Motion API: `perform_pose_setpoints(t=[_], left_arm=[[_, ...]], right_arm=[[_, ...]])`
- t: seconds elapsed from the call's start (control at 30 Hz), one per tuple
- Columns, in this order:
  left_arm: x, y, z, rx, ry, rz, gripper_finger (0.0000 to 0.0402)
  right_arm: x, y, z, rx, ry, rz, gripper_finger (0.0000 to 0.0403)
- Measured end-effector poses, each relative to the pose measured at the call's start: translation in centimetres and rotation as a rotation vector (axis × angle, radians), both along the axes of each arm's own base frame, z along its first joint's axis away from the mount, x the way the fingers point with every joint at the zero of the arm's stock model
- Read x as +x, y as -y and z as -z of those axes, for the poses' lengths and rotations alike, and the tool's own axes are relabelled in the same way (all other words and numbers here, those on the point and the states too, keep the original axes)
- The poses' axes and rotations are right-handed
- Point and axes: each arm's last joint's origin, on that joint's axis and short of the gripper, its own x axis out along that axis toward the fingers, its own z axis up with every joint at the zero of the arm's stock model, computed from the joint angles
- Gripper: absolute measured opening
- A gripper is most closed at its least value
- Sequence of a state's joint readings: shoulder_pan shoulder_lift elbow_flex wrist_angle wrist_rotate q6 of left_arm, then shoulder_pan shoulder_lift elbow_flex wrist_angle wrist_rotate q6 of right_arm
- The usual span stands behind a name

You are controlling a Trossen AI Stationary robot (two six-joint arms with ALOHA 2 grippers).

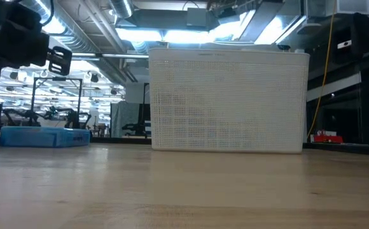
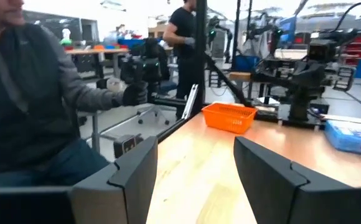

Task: Pick & Place Medicine items
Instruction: Return to Home Position

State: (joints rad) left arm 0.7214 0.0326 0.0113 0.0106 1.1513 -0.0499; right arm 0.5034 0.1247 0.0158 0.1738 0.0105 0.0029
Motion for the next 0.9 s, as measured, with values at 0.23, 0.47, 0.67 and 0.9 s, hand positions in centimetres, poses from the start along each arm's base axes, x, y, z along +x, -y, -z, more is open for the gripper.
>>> perform_pose_setpoints(t=[0.23, 0.47, 0.67, 0.9], left_arm=[[-0.3, -1.3, -0.2, -0.069, -0.006, -0.271, 0.0004], [-0.6, -2.2, -0.4, -0.073, 0.013, -0.466, 0.0004], [-0.9, -2.9, -0.5, -0.062, 0.036, -0.681, 0.0006], [-1.3, -3.6, -0.5, -0.014, 0.049, -0.885, 0.0006]], right_arm=[[0.3, 1.3, 0.3, 0.05, -0.049, 0.441, 0.0212], [0.2, 1.7, -0.1, 0.07, -0.012, 0.63, 0.0212], [-0.1, 2.3, 0.1, -0.072, -0.027, 0.925, 0.0212], [-0.2, 2.6, 0.3, -0.235, -0.055, 1.036, 0.0212]])
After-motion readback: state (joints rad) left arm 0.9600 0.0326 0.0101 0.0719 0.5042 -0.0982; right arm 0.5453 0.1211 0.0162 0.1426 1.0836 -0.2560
